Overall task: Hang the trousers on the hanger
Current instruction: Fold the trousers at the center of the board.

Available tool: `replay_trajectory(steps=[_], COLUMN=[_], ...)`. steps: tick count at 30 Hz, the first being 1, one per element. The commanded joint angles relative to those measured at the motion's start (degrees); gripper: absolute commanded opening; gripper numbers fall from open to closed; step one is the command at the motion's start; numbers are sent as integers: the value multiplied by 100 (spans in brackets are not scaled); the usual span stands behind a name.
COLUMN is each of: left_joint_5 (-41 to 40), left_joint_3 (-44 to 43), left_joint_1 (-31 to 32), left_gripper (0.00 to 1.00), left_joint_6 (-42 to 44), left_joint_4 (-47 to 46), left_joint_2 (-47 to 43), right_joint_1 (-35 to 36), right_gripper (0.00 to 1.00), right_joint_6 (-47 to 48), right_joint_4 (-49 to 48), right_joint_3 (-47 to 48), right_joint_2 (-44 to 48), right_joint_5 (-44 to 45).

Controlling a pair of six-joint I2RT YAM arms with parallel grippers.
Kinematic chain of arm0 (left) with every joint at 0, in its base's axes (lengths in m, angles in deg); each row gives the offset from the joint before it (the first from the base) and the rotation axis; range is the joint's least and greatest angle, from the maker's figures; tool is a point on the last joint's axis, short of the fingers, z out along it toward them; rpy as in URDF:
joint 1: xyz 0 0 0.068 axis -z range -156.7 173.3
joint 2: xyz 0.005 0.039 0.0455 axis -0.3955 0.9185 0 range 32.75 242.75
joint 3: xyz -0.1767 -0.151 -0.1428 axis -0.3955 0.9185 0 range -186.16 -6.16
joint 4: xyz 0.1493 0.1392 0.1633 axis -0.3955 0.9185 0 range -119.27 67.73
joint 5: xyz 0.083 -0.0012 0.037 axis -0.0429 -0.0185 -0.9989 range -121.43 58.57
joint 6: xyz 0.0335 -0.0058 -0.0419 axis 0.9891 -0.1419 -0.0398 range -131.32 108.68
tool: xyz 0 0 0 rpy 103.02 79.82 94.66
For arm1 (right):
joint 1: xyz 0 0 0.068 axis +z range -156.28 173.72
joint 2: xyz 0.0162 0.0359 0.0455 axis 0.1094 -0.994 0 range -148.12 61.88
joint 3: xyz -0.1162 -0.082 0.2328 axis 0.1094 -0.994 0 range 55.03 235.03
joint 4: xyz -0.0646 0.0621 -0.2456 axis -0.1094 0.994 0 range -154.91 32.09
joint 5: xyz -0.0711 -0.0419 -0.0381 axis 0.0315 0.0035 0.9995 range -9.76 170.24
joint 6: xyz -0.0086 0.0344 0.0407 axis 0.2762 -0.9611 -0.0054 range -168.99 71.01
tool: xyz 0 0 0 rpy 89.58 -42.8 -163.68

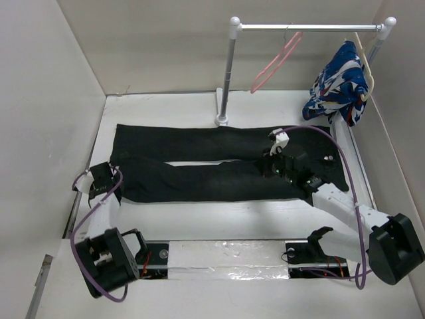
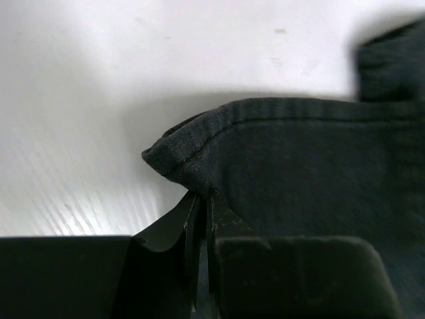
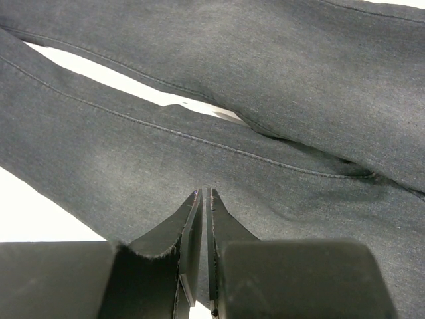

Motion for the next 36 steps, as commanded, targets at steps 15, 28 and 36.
replay_trajectory(steps=[15, 28, 36], left_joint_5=[336, 1865, 2568], left_joint_3=[-1981, -1304, -1147], left_joint_1=[330, 330, 1103], left_gripper=[0, 0, 0], left_joint_6=[1097, 1403, 2036], left_joint_4=[1091, 459, 204], left_joint_2=[-3456, -4512, -4670], right_joint_1=[-782, -2302, -3252], right_gripper=[59, 25, 26], right_joint_6=[-291, -1539, -1258], right_joint_4=[1110, 2422, 1436], right_joint_3=[-387, -941, -680], right_joint_2=[1068, 2445, -336], right_joint_5=[677, 1143, 302])
